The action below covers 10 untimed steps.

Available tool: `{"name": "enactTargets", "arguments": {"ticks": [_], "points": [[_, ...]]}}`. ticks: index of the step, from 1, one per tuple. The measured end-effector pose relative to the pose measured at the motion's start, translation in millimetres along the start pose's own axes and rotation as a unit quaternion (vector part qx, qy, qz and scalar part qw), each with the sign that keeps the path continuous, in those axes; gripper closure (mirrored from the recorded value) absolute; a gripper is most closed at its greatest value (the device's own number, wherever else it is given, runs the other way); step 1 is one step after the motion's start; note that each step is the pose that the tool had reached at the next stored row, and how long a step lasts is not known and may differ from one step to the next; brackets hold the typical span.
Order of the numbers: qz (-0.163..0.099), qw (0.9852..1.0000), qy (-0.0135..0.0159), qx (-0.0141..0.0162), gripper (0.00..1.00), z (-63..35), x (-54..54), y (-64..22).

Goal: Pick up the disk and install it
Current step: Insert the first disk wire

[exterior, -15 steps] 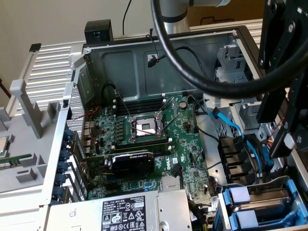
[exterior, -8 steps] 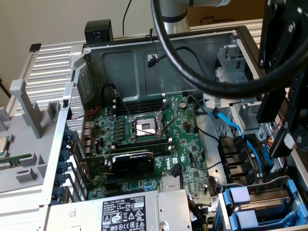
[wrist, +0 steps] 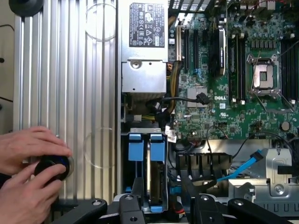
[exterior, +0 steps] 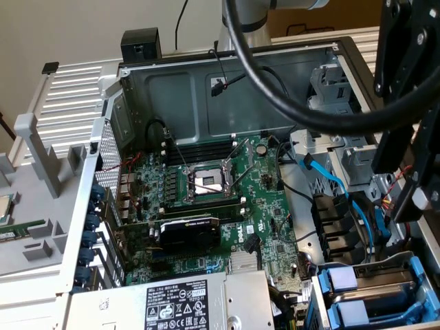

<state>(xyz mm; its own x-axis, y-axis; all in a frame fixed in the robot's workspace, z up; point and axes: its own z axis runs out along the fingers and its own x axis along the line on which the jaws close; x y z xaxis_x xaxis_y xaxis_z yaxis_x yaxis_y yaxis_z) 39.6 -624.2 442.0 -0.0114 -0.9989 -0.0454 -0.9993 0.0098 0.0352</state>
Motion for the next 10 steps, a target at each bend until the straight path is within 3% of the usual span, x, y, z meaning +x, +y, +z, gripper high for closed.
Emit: {"name": "enactTargets", "arguments": {"ticks": [5,10], "points": [[0.001,1.0000,0.0000,0.0000,0.55,0.2,-5.2,-9.3],[0.006,1.0000,-0.0001,0.0005,0.55,0.7,-6.8,-9.4]]}}
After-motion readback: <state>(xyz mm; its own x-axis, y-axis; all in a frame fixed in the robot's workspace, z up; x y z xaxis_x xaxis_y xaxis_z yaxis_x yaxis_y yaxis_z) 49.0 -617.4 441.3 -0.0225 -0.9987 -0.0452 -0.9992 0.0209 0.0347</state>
